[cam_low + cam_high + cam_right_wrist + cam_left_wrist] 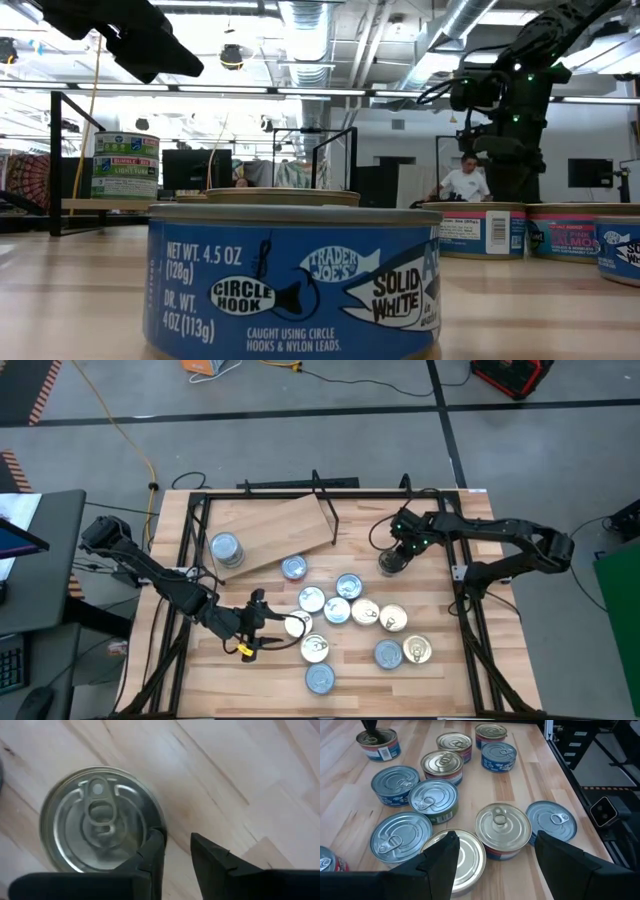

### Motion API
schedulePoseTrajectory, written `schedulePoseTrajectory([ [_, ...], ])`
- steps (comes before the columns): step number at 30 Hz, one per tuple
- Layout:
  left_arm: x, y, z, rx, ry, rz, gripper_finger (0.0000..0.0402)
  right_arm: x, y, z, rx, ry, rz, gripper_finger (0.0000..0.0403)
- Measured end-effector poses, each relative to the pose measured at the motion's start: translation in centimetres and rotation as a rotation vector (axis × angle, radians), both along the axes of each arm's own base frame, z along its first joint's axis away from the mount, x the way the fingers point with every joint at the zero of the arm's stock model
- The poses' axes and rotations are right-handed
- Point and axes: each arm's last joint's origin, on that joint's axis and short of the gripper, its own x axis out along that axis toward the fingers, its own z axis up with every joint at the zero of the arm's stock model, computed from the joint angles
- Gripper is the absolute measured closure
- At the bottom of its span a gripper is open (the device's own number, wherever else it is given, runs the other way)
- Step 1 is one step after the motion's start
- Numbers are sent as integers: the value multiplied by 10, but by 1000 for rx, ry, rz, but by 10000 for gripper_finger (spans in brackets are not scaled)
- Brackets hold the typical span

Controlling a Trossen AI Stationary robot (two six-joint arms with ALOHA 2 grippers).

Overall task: Stack canned seafood by type on shelf
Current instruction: Put the blue pink tuna can on the shelf

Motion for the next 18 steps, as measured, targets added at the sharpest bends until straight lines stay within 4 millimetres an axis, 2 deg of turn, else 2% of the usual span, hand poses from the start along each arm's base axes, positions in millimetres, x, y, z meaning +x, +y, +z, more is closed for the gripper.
schedulePoseTrajectory([
  [14, 0, 0, 0, 1, 2, 0, 155, -11, -10, -1, 30, 32, -98, 388],
  [18, 0, 0, 0, 1, 2, 0, 155, -12, -10, -1, 38, 37, -117, 385],
])
